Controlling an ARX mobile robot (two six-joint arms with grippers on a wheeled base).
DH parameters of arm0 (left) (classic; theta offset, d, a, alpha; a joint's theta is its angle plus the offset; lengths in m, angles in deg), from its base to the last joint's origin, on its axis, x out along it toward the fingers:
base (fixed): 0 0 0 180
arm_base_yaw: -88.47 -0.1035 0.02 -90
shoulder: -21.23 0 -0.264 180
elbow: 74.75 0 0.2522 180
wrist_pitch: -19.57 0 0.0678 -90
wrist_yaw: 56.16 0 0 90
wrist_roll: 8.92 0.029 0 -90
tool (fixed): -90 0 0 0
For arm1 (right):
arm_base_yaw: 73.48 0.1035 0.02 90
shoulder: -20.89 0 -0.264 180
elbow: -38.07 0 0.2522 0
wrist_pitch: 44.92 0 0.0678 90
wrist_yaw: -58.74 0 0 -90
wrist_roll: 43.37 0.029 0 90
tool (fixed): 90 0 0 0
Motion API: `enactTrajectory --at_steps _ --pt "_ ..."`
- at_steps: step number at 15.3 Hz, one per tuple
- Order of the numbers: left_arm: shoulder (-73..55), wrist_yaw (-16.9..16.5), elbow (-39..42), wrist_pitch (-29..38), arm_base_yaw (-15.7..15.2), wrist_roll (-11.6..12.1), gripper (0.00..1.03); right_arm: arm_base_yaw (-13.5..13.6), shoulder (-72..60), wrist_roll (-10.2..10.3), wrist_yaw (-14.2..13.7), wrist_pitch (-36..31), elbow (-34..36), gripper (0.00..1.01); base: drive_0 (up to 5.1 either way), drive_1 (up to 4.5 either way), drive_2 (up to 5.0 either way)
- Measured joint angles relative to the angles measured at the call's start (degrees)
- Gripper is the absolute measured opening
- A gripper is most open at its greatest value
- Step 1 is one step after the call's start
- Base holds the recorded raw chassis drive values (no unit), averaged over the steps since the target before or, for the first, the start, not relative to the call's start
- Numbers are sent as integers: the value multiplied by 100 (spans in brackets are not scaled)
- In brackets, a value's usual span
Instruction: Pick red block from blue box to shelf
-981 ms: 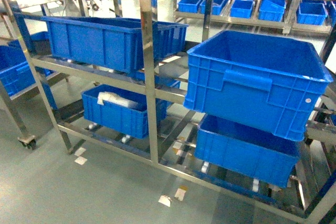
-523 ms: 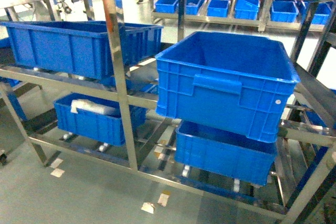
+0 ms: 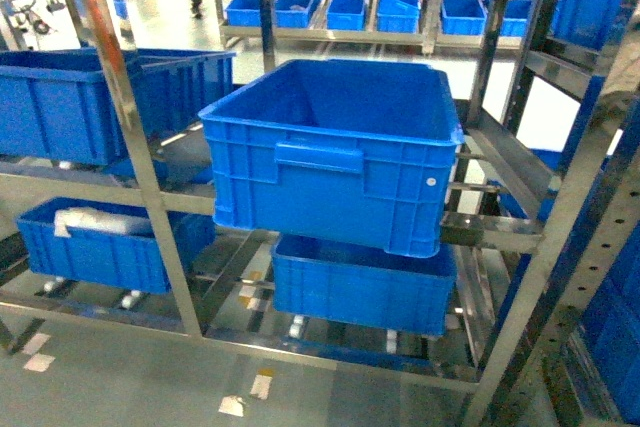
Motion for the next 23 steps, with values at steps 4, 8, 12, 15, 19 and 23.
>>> enactTrajectory --at_steps 4,8,12,15,19,23 --pt "0 -7 0 -4 11 0 98 -4 7 0 -4 -2 0 28 -154 -154 -154" --pt "0 2 0 2 7 0 98 -4 7 0 0 0 0 28 -154 -154 -154" --pt "0 11 0 0 0 -2 98 0 0 0 7 -2 0 28 -154 -154 -154" --pt "0 -13 0 0 13 0 98 -7 9 0 -11 -4 0 28 -154 -154 -154" --pt "0 2 0 0 11 0 98 -2 7 0 -2 -2 0 28 -154 -154 -154" --pt "0 0 0 0 9 0 98 -2 7 0 -2 0 0 28 -154 -154 -154"
